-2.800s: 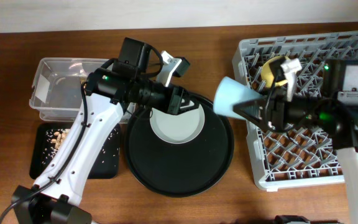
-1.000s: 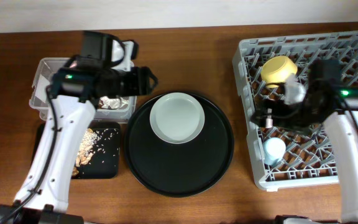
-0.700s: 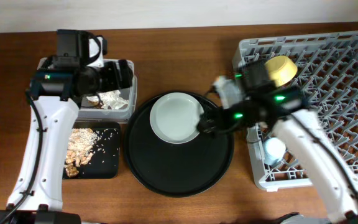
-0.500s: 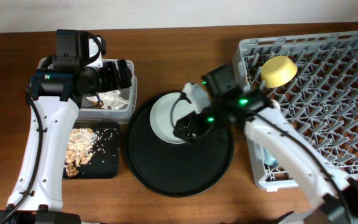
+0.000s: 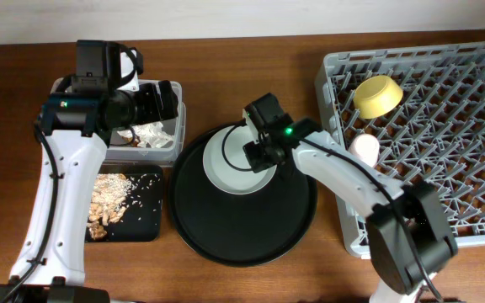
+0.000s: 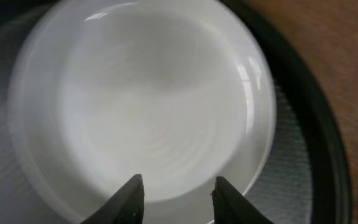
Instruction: Sort waste into correct bins and load items into the dishwasher rack
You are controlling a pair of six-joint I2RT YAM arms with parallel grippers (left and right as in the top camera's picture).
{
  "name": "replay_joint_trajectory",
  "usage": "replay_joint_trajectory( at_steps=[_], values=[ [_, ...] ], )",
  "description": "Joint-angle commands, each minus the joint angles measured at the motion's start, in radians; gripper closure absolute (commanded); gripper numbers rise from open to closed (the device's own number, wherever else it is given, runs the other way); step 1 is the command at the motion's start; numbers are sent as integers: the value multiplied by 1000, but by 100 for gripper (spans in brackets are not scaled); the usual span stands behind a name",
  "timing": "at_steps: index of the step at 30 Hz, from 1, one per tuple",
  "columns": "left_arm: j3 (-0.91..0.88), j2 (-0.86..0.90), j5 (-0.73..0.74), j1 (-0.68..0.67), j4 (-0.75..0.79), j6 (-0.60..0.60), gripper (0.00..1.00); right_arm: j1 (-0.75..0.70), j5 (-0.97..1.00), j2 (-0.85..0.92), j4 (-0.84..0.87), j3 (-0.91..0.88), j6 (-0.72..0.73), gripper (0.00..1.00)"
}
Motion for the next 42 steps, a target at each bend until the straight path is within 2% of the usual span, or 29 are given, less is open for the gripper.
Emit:
replay_joint_trajectory(
  at_steps=[1,12,15,19,21,25,29,33,38,42],
  values=[
    [18,-17,-8,0,1,1,1,-3,167,48,18,10,64,62],
    [18,-17,-8,0,1,1,1,-8,189,64,29,-16,82,59],
    [18,-17,-7,0,1,1,1,-27,192,64,66,-54,135,51],
    [18,-17,-8,0,1,1,1,-55,176,64,104,-89,135,51],
    [18,-17,-8,0,1,1,1,-55,167,64,108,-97,135,55],
    [18,-17,-7,0,1,1,1,-53,66,68,129,-98,135,56],
    [18,-17,-8,0,1,1,1,-52,41,85,139,-98,136,66],
    [18,-17,-8,0,1,1,1,-52,41,117,145,-98,139,67],
    [18,-17,-8,0,1,1,1,-52,41,118,140,-94,138,96],
    [18,-17,-8,0,1,1,1,-53,58,58,104,-58,122,96]
  ],
)
